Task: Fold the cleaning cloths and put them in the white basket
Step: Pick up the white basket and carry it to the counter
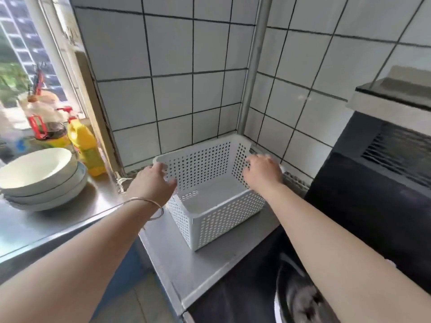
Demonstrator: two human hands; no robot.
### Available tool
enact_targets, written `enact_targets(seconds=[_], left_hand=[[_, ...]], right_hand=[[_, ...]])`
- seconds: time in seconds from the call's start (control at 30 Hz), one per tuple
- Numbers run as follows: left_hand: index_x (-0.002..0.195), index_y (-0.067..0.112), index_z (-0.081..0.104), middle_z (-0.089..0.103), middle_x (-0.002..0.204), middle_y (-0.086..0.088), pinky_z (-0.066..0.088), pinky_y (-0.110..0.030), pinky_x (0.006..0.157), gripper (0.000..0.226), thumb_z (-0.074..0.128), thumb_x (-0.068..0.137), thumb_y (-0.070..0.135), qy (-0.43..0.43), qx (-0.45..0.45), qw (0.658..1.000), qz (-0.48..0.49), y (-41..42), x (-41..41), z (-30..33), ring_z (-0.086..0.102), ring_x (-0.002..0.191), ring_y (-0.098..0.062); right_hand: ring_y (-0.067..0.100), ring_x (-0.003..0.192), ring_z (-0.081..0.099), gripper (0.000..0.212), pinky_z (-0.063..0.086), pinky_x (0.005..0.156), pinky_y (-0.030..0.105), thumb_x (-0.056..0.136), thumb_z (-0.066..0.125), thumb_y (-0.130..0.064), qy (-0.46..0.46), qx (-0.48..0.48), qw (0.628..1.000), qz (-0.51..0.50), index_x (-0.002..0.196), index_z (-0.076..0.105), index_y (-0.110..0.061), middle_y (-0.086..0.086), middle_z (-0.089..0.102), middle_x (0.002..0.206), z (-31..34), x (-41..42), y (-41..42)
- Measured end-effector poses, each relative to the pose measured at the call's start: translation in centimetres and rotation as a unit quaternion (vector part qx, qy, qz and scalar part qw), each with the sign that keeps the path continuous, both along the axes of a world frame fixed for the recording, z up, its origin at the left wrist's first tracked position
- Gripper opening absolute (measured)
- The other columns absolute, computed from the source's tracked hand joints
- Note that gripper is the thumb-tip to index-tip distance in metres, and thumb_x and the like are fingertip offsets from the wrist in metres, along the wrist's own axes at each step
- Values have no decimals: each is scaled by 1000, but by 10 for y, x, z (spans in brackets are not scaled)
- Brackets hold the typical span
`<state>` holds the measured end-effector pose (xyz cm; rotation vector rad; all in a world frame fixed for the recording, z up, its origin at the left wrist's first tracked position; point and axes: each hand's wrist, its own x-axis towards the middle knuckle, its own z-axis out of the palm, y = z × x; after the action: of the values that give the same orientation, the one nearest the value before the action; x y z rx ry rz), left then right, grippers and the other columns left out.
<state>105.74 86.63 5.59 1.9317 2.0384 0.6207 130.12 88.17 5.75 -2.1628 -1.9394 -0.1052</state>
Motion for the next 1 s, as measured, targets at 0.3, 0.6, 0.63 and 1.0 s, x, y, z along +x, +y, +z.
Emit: enact_targets(seconds=[0.3, 0.6, 0.63, 1.0], left_hand=[[132, 1, 33, 42, 134, -23, 37, -41, 101, 72, 68, 77, 32, -242, -110, 917, 298, 70, 29, -59, 44, 123, -37], [116, -3, 46, 57, 115, -26, 35, -34, 74, 34, 38, 95, 23, -292, -122, 881, 351, 87, 44, -86, 52, 91, -35], [121, -2, 42, 54, 120, -26, 33, -34, 77, 36, 35, 96, 23, -286, -121, 883, 353, 87, 47, -84, 52, 100, -37], [106, 2, 52, 59, 106, -24, 47, -41, 89, 34, 33, 95, 29, -220, -62, 915, 331, 65, -36, -52, 58, 100, -40]], right_hand=[[32, 126, 36, 52, 36, 102, 43, 84, 55, -28, 30, -85, 990, -105, 132, 41, -12, 13, 43, 135, -43, 65, 119], [37, 107, 56, 36, 48, 87, 41, 86, 52, -16, 132, -75, 976, -157, 120, 48, -5, 20, 58, 119, -74, 77, 168], [37, 105, 58, 34, 49, 85, 41, 87, 51, -15, 143, -74, 973, -167, 120, 49, -5, 19, 59, 117, -74, 75, 170], [19, 48, 49, 29, 36, 41, 17, 88, 53, -29, 329, -162, 921, -133, 93, 59, -1, 12, 59, 67, -29, 35, 159]])
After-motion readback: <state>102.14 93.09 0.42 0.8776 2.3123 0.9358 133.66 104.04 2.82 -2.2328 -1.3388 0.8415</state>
